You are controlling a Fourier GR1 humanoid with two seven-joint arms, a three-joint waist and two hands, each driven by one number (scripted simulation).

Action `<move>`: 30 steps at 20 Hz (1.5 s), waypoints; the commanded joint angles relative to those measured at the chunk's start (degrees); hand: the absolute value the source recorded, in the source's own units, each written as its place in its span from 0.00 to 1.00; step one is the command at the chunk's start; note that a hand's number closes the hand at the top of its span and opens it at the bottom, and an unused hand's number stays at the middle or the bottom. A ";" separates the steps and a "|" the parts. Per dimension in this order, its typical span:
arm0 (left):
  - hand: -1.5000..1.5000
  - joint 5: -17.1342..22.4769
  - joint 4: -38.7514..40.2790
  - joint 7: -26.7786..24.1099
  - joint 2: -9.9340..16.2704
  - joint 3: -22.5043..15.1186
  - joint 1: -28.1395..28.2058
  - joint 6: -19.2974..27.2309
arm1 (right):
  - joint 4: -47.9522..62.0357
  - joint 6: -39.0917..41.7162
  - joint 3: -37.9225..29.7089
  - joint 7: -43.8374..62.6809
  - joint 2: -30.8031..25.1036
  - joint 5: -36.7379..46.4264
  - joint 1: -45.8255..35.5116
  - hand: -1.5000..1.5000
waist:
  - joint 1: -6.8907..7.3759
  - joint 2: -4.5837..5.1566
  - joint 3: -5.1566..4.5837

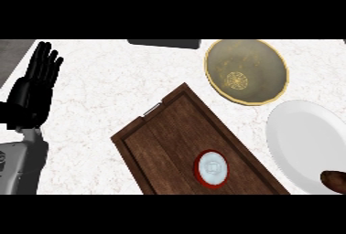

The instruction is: Pick the lemon from the plate and place it in the bowl

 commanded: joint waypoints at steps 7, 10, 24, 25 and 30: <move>0.50 -0.41 0.22 0.07 0.03 0.77 1.26 0.90 | 8.41 12.31 -1.50 -11.27 -4.65 -6.83 -15.19 1.00 | -1.41 -0.79 -0.19; 0.50 -0.73 0.51 1.56 0.05 0.19 -1.06 1.29 | 10.30 16.92 -1.12 -8.72 -0.95 -9.20 -20.55 1.00 | -1.78 -1.01 -0.29; 0.50 0.69 0.82 -0.04 2.36 2.81 1.84 -0.95 | 13.82 25.37 7.81 2.94 9.28 -9.19 -37.37 1.00 | -3.54 -1.79 -0.48; 0.50 -0.35 1.86 1.96 1.76 2.22 -0.81 0.97 | 13.33 24.44 8.70 3.78 11.62 -9.00 -38.19 1.00 | -4.22 -1.73 -0.46; 0.50 1.07 -0.10 -0.91 2.49 4.05 3.33 -0.77 | 14.11 23.50 10.79 8.29 16.93 -9.11 -38.90 1.00 | -4.40 -1.77 -0.45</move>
